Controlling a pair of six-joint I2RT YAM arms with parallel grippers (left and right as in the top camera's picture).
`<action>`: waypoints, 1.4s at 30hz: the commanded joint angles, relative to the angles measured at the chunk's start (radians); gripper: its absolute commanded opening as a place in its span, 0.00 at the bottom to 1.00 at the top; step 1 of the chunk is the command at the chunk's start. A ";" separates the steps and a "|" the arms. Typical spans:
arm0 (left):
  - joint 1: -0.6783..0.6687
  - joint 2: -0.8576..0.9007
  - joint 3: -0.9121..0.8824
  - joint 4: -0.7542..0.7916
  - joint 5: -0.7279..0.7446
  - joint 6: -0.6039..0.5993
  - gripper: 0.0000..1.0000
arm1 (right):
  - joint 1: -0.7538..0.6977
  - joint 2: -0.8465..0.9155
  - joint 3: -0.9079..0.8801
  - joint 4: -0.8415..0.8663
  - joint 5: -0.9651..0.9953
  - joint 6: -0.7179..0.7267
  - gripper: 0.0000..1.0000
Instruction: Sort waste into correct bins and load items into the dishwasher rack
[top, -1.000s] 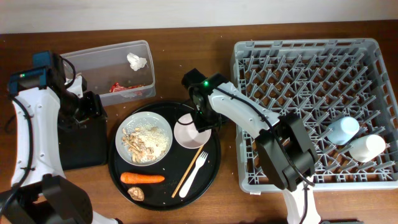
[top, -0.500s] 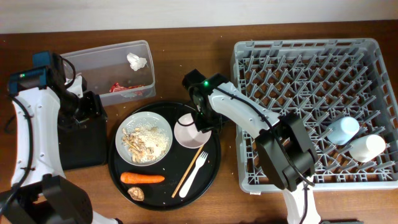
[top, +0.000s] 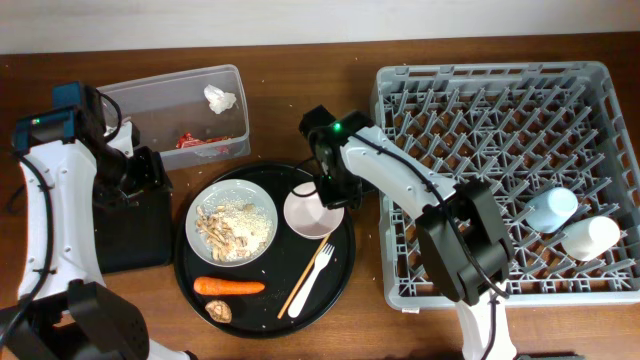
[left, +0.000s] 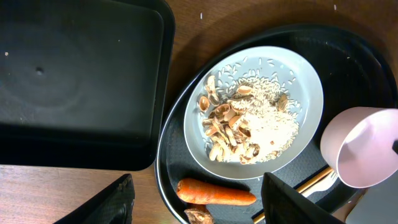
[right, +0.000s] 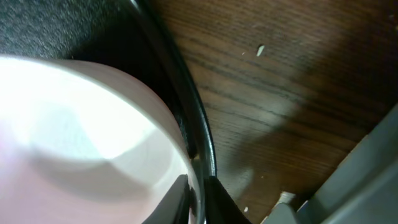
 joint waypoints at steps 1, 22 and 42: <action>0.001 -0.016 0.006 0.002 0.011 -0.009 0.65 | -0.006 -0.024 0.038 -0.014 0.001 0.008 0.16; 0.001 -0.016 0.006 0.004 0.010 -0.009 0.65 | -0.006 -0.033 0.132 -0.117 -0.020 -0.013 0.04; 0.001 -0.016 0.006 0.003 0.011 -0.009 0.65 | -0.207 -0.369 0.429 -0.431 0.825 0.069 0.04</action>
